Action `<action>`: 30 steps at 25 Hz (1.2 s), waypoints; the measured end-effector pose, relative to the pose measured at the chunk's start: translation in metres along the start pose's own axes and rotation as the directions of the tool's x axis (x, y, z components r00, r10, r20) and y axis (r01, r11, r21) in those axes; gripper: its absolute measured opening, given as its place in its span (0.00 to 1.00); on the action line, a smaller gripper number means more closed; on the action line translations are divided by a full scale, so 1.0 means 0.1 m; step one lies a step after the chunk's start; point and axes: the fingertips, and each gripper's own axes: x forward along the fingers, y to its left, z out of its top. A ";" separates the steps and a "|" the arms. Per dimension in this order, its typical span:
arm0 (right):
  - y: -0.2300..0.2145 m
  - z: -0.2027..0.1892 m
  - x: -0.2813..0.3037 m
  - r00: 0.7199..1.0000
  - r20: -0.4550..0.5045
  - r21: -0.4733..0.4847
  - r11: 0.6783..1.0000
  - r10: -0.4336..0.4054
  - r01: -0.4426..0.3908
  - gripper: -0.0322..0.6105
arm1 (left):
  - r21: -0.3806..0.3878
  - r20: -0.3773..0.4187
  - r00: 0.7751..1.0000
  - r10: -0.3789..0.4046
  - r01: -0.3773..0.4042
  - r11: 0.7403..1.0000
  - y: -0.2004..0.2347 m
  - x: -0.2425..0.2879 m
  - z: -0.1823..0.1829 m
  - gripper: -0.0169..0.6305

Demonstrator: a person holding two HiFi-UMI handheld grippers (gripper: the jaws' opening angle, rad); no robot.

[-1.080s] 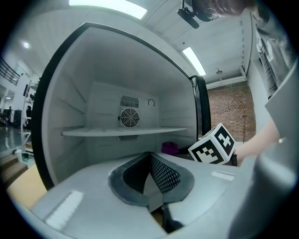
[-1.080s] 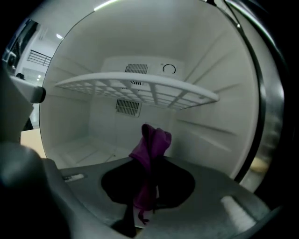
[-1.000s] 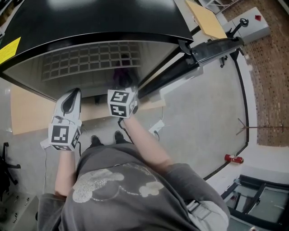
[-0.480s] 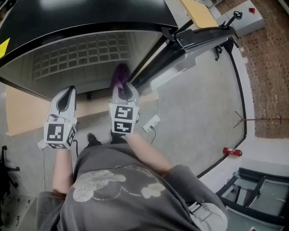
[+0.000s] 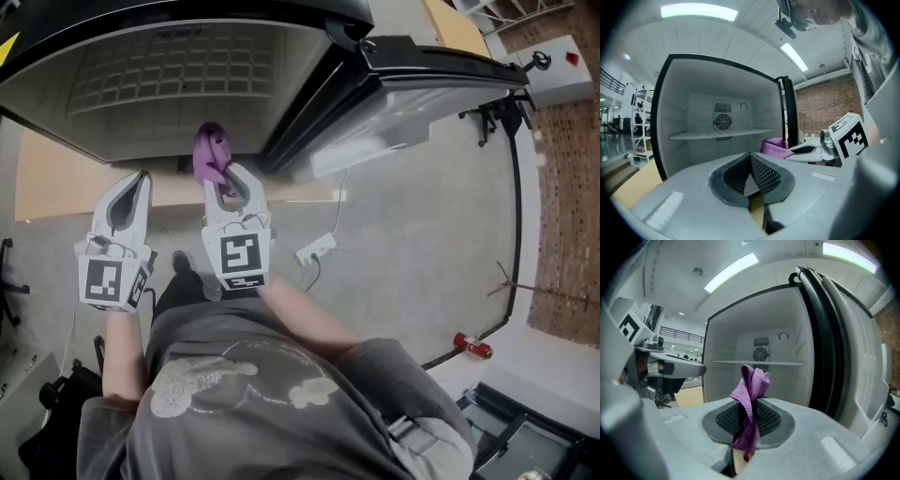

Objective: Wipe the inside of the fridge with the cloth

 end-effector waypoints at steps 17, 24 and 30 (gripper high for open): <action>0.44 -0.17 -0.88 0.980 0.030 -0.018 0.980 -0.197 0.197 0.12 | -0.005 0.086 0.995 -0.059 0.059 0.998 -0.20 -1.36 -0.09 0.05; 0.94 -0.14 -1.57 0.955 0.048 0.028 0.956 -0.292 0.291 0.12 | 0.002 0.132 0.988 -0.076 0.077 0.997 -0.22 -2.39 -0.12 0.05; 1.24 -0.29 -2.19 0.928 0.005 0.033 0.927 -0.373 0.373 0.12 | -0.017 0.134 0.983 -0.128 0.131 0.991 -0.35 -3.11 -0.27 0.05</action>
